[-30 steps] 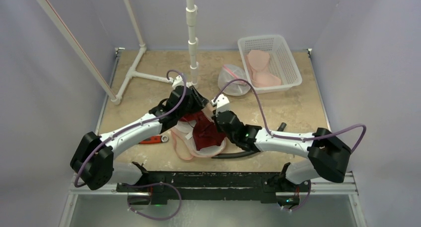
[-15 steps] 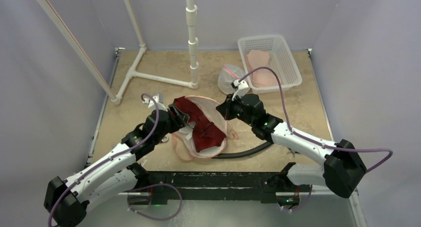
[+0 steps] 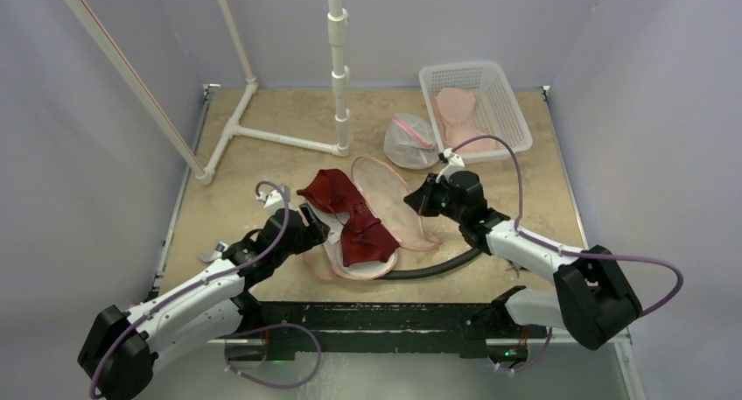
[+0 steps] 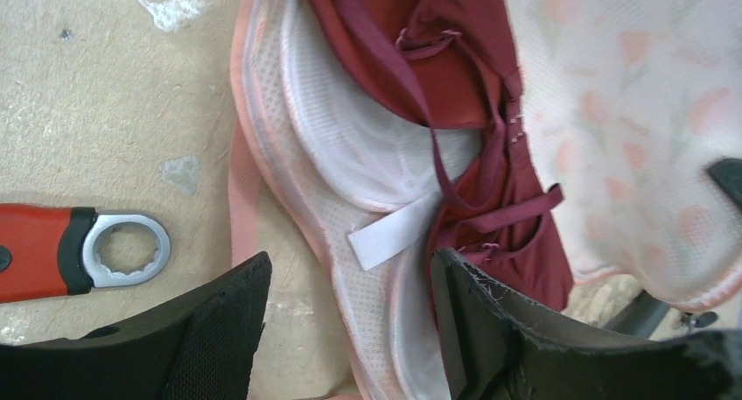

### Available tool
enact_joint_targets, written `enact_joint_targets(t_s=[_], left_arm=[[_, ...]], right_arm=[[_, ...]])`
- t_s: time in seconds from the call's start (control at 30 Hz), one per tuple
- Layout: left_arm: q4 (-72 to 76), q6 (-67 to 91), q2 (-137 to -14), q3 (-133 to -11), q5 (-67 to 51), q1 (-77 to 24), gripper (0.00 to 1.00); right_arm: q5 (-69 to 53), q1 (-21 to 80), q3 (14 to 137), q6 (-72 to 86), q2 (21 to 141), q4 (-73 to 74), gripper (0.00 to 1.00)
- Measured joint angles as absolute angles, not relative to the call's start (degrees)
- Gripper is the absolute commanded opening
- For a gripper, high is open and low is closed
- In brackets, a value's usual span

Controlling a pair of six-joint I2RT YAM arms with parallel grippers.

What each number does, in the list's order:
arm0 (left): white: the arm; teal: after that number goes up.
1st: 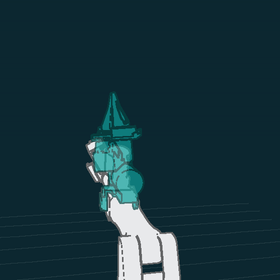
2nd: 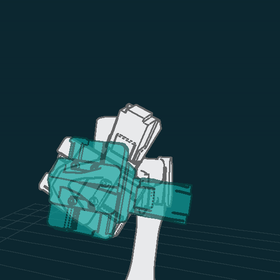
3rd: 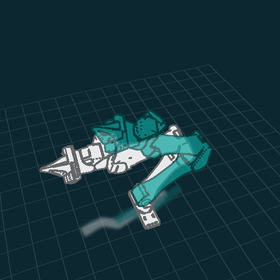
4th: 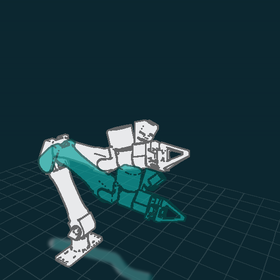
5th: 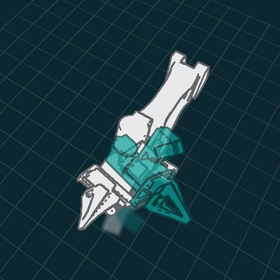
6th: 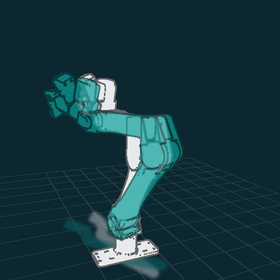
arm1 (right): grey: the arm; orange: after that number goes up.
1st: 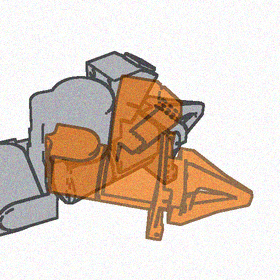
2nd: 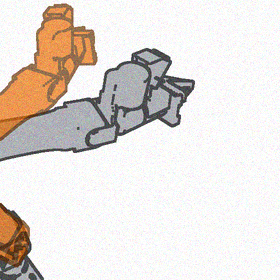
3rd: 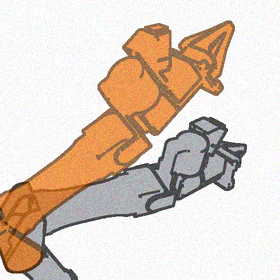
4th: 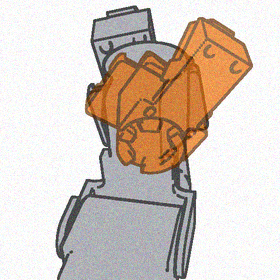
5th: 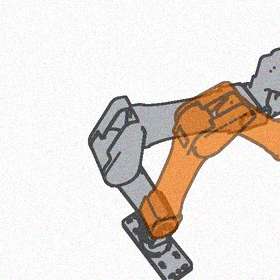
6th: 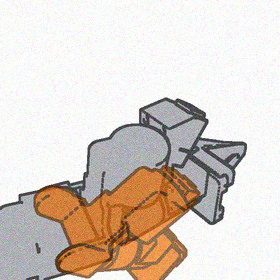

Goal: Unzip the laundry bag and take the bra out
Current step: Open the laundry bag at the center of the board.

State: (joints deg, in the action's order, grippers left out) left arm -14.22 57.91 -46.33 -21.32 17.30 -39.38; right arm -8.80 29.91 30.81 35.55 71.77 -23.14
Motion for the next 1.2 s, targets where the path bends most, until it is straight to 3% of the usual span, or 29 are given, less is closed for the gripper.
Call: enact_joint_targets(t_s=[0.07,0.17,0.23,0.47,0.67,0.87,1.2], left_arm=[[-13.3,57.9,-48.2,-20.9,17.3,-39.4,0.64],[-12.4,57.9,-49.6,-20.2,17.3,-39.4,0.63],[-11.9,57.9,-49.9,-19.9,17.3,-39.4,0.63],[-12.0,57.5,-49.5,-19.9,18.0,-39.4,0.63],[-14.7,57.2,-45.8,-22.5,18.7,-39.4,0.66],[-11.0,58.0,-45.2,-24.4,16.8,-39.4,0.68],[-0.1,62.0,-51.4,-22.4,13.9,-39.4,0.63]], right_arm=[[-8.1,29.3,30.0,36.0,71.1,-22.8,0.04],[-6.1,28.3,29.3,36.4,68.8,-21.8,0.29],[-3.9,27.6,29.3,36.5,67.2,-20.8,0.41],[3.4,27.0,30.1,35.7,61.6,-13.9,0.60],[6.5,27.3,33.9,33.3,54.6,-9.0,0.71],[3.4,33.6,36.2,31.2,50.0,-10.7,0.71],[-13.2,36.9,36.0,34.3,70.2,-23.6,0.75]])
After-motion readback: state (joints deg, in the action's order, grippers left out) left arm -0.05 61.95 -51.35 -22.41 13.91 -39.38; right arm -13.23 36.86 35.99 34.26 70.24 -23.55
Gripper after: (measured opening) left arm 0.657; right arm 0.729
